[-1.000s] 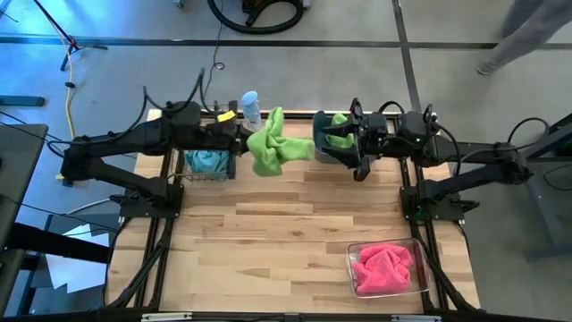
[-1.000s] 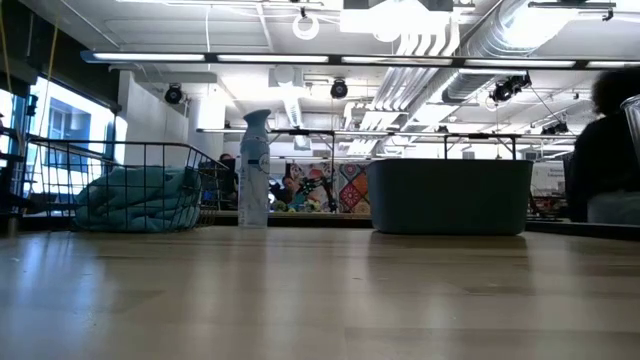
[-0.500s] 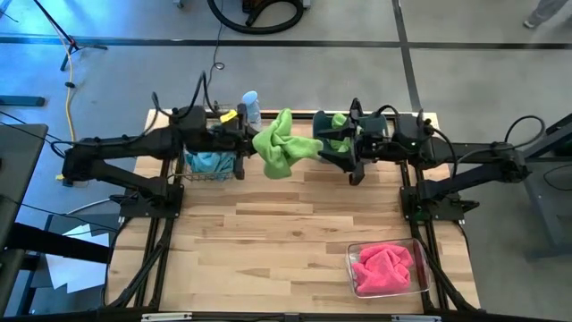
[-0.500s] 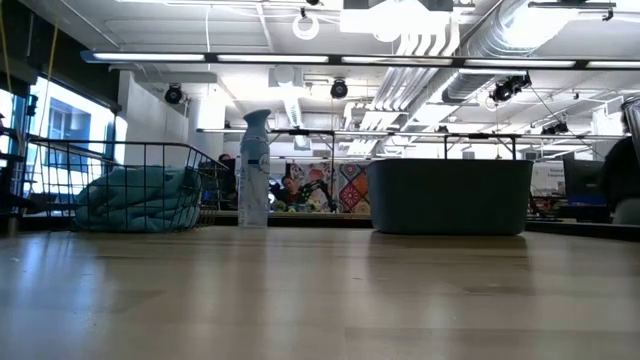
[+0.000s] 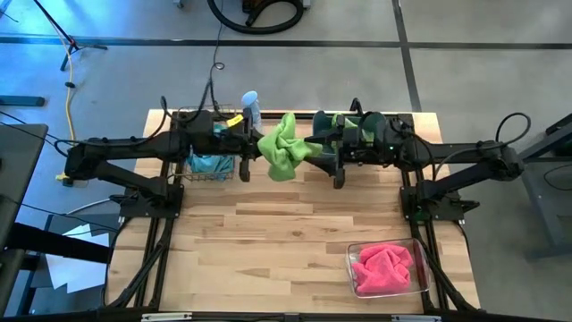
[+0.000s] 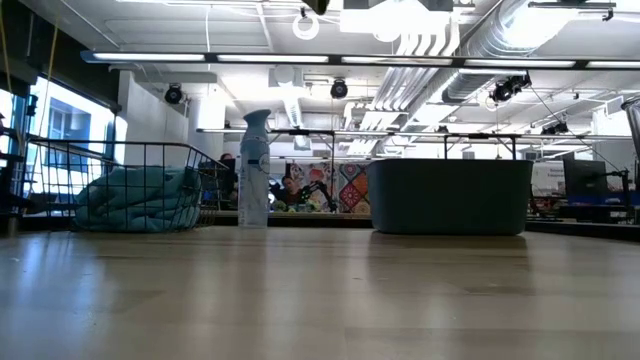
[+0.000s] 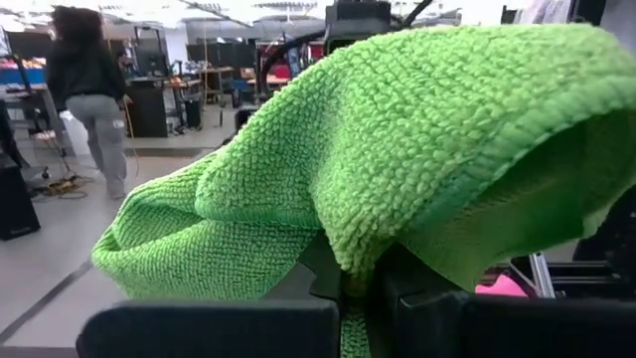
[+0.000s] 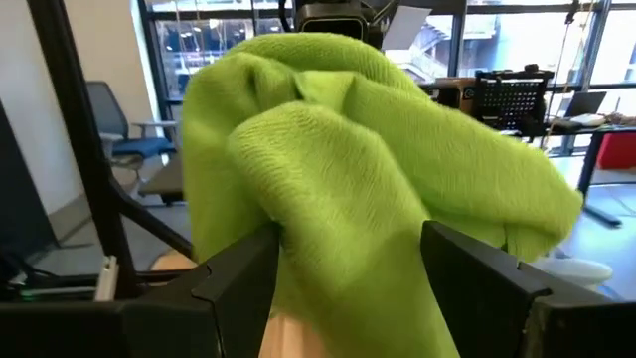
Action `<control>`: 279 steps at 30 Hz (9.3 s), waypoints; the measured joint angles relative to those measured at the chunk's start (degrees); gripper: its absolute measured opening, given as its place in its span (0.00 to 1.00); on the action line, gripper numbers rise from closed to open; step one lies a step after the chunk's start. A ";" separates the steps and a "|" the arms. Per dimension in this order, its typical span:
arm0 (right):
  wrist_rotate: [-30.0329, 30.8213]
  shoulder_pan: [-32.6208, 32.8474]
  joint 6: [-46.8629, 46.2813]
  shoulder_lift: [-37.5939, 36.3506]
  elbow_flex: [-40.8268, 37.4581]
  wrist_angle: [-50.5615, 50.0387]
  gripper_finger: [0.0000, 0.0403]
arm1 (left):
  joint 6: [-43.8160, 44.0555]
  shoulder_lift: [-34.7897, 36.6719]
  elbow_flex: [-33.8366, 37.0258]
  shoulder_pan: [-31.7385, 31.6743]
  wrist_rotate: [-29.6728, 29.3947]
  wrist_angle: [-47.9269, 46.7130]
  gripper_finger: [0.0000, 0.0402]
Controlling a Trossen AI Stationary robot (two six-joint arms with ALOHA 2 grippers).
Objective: Sort microfiber towel by color & place in baskets
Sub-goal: Put the green towel into the blue bin, then return to Home Position
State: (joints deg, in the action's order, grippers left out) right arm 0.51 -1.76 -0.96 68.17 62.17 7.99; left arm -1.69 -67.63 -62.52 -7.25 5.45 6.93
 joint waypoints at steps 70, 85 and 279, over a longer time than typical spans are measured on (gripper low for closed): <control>-2.46 -10.59 0.99 -19.24 0.00 -10.34 0.00 | -1.35 15.56 -0.09 0.13 -24.34 -34.06 0.44; -5.18 -23.30 5.52 -11.98 11.08 -13.25 0.00 | 0.55 13.73 -0.07 0.16 -24.34 -34.09 0.44; -15.93 -41.15 -12.95 -18.45 6.07 -57.18 0.48 | 6.15 13.74 -0.04 0.18 -15.84 -28.14 0.44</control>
State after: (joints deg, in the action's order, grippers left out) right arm -15.42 -42.91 -13.91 49.71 68.24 -49.19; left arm 4.46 -53.89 -62.57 -7.07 -10.38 -21.20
